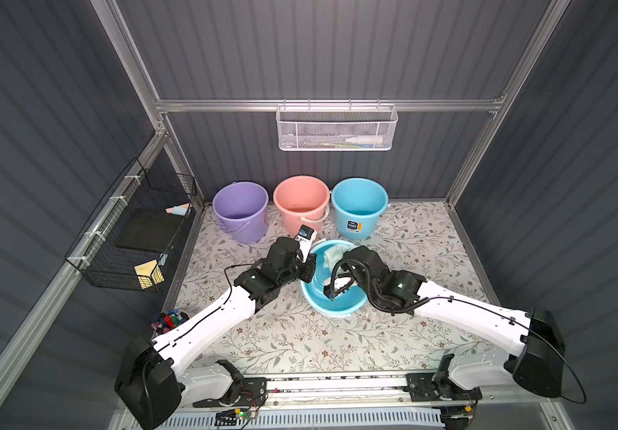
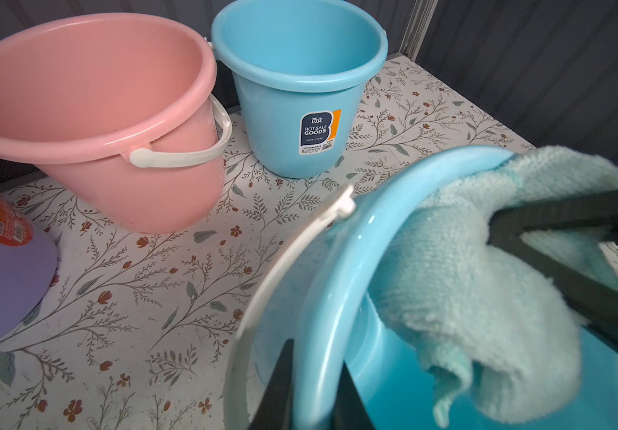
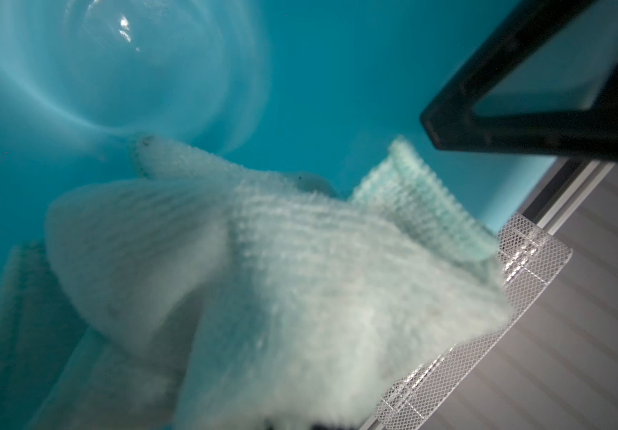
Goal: Wipe the inside of the bucket with a cloth
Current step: Wipe the dirt from the inside of the bucket.
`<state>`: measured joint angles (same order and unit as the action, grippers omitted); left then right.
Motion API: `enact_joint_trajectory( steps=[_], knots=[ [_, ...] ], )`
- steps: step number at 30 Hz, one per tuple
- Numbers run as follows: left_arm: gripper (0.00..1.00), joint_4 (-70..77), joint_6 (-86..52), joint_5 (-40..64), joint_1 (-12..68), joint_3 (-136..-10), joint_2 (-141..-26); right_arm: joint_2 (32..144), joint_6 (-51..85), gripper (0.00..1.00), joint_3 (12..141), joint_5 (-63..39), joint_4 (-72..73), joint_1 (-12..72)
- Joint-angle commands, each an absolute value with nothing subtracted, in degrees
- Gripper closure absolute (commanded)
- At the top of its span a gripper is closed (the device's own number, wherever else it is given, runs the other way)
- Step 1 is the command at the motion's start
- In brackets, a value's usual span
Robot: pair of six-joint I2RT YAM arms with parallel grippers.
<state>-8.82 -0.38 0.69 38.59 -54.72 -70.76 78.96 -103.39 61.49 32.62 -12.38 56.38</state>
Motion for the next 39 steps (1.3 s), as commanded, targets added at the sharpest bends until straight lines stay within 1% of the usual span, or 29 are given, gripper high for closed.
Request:
enact_joint_trajectory(
  steps=[1,10,17,28,33,39],
  knots=[
    [1.0,-7.9,-1.1,1.8,38.8,-55.7,-70.1,81.4,-102.1,1.0,63.6,35.8,-14.1,56.1],
    [1.0,-8.0,-1.1,1.8,38.8,-55.6,-70.0,89.5,-98.9,1.0,65.3,32.5,-10.6,53.9],
    [1.0,-8.1,-1.1,1.7,38.8,-55.6,-69.9,95.9,-95.2,1.0,64.0,29.4,-6.4,51.7],
    [1.0,-8.1,-1.0,1.8,38.8,-55.6,-70.1,105.8,-89.2,1.0,62.4,26.2,-0.4,50.8],
    [1.0,-8.0,-1.1,2.1,38.8,-55.6,-70.3,104.6,-89.5,1.0,61.5,26.0,0.8,51.1],
    [1.0,-7.9,-1.0,2.0,38.8,-55.7,-70.4,97.1,-92.1,1.0,59.9,24.1,-0.4,51.6]
  ],
)
